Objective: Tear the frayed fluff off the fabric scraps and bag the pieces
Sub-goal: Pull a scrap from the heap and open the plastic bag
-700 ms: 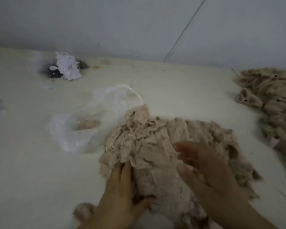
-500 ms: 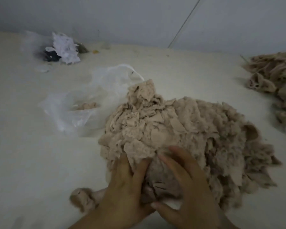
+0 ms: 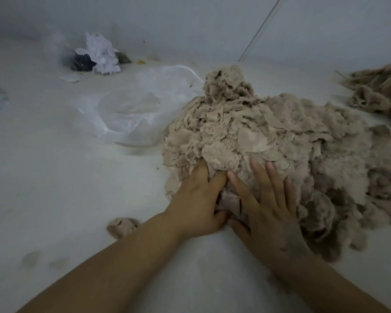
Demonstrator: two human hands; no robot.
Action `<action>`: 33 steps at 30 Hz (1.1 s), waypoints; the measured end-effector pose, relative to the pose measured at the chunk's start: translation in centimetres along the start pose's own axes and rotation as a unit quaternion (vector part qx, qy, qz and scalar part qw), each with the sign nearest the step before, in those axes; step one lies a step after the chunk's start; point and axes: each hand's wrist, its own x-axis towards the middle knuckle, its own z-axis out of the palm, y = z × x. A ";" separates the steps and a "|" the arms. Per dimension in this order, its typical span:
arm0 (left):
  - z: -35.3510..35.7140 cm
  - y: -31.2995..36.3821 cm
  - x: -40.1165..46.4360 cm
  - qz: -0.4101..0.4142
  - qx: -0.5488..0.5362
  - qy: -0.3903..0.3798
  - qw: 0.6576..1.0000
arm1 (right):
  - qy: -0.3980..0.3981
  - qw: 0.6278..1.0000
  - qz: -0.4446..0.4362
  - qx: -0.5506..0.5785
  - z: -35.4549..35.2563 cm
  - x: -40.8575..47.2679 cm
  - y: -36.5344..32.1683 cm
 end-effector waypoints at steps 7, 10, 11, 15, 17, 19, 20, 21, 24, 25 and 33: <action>-0.4 0.0 2.1 0.032 -0.052 -0.013 0.998 | -0.020 0.999 0.037 -0.029 1.0 1.7 2.0; -1.5 0.1 1.1 0.072 -0.024 0.037 0.996 | -0.028 0.999 0.035 -0.027 1.2 2.0 2.6; -1.8 0.2 0.4 0.080 0.000 0.059 0.995 | -0.027 0.999 0.031 -0.022 1.2 2.1 2.7; -2.6 -0.2 -2.6 0.072 0.120 0.092 0.986 | -0.057 0.998 0.032 0.018 -0.1 2.4 2.4; -2.8 -0.4 -4.5 0.041 0.175 0.090 0.980 | -0.040 0.997 0.040 0.051 -1.0 2.0 1.7; -2.8 -0.6 -6.4 -0.023 0.219 0.062 0.974 | -0.002 0.995 0.043 0.092 -1.7 1.2 0.9; -2.7 -0.7 -7.3 -0.054 0.237 0.038 0.969 | 0.012 0.994 0.033 0.102 -1.8 0.6 0.5; -2.5 -0.8 -7.9 -0.077 0.244 0.015 0.967 | 0.019 0.994 0.014 0.103 -1.6 0.0 0.0; -2.0 -1.2 -8.2 -0.108 0.189 -0.023 0.976 | 0.007 0.995 -0.045 0.085 0.0 -1.4 -1.1; -1.7 -1.2 -7.6 -0.103 0.153 -0.024 0.983 | -0.002 0.995 -0.052 0.079 0.7 -1.5 -1.2; 1.1 0.9 -1.0 -0.088 -0.131 0.004 0.987 | -0.063 0.996 0.034 0.057 1.8 1.8 -1.7</action>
